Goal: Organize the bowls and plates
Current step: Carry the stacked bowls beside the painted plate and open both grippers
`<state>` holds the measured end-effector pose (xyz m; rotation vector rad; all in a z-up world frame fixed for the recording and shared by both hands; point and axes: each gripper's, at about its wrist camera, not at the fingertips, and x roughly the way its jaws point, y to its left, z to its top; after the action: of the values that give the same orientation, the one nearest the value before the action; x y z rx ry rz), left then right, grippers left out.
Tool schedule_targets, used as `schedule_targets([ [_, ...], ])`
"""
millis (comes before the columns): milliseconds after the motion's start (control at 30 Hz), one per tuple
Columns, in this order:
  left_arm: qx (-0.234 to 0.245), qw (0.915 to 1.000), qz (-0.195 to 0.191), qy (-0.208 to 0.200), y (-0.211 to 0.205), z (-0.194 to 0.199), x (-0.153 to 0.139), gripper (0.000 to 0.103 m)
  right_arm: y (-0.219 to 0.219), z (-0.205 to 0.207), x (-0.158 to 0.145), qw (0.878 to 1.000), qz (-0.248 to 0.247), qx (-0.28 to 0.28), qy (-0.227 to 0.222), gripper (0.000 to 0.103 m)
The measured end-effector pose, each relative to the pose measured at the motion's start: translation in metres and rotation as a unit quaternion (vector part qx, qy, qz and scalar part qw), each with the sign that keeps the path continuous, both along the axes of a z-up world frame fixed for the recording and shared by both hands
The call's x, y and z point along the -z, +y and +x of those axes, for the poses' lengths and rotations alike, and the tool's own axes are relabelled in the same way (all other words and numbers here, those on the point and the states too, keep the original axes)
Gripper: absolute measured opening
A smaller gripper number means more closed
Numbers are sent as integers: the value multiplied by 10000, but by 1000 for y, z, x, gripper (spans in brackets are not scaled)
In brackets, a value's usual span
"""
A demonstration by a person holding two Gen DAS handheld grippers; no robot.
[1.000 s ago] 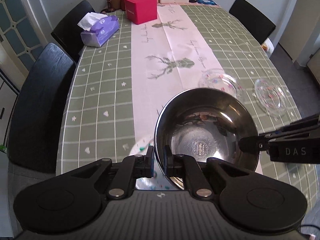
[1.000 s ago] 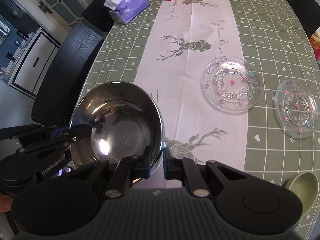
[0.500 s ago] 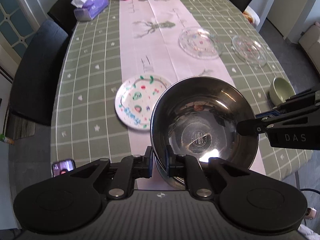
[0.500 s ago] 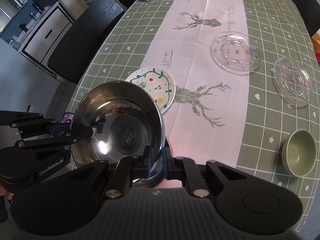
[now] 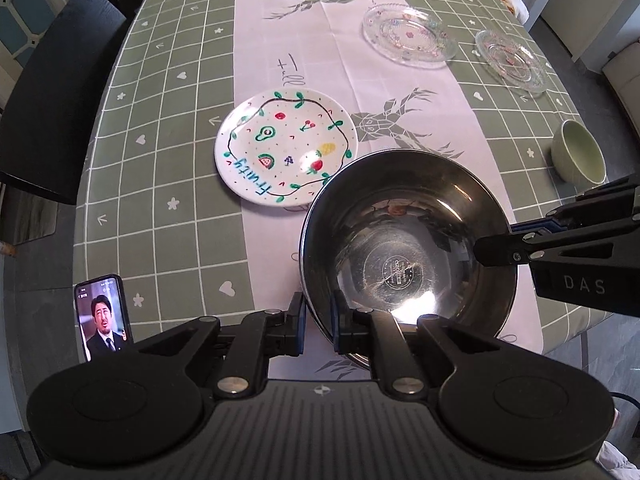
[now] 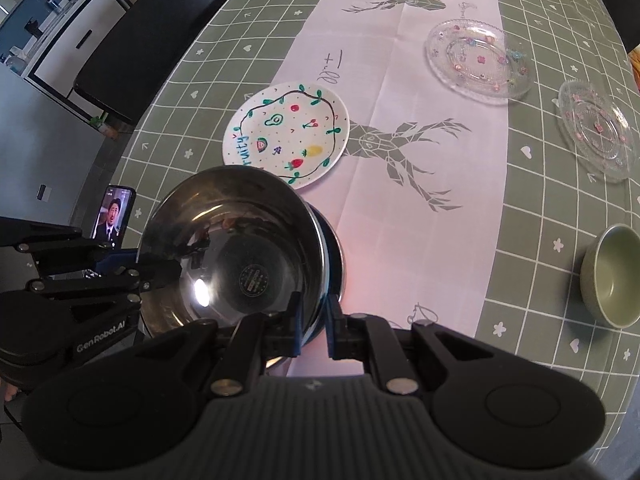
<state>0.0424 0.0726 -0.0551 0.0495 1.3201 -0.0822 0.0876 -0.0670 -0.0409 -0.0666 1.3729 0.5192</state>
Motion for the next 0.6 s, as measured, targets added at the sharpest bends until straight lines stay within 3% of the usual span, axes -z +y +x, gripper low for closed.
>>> schedule_targets([
  [600,511,9982,270,186,-7,16,22,13,1,9,19,9997,-81,37,211,10],
])
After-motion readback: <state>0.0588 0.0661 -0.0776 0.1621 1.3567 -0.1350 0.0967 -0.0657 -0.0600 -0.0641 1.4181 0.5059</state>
